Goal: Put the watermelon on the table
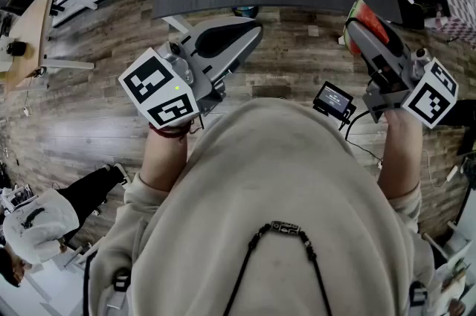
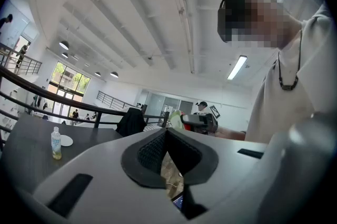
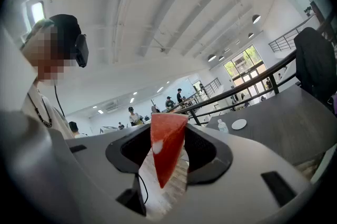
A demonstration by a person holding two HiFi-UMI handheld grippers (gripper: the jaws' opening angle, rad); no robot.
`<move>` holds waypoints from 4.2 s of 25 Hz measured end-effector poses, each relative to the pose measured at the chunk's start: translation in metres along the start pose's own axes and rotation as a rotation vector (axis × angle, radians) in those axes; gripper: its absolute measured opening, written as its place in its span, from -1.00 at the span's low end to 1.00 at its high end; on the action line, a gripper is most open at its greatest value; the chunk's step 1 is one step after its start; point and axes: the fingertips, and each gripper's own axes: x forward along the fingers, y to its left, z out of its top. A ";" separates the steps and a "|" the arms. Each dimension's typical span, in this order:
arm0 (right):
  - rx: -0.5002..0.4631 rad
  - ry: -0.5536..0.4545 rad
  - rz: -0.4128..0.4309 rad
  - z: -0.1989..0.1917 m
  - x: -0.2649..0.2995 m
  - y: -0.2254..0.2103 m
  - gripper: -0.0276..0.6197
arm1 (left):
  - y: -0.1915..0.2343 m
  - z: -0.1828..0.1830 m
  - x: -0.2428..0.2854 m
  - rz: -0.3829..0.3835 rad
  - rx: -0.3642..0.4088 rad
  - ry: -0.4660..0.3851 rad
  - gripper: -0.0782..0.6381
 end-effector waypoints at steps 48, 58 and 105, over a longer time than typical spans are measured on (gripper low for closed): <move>0.089 0.001 0.120 -0.001 -0.012 -0.045 -0.28 | 0.030 -0.006 0.021 0.162 -0.049 -0.001 -0.76; 0.066 -0.055 0.087 0.008 -0.019 -0.042 -0.28 | 0.030 -0.002 0.032 0.091 -0.027 -0.001 -0.76; -0.003 -0.120 -0.054 0.028 0.000 -0.019 -0.28 | 0.057 -0.019 0.029 -0.116 -0.049 0.028 -0.76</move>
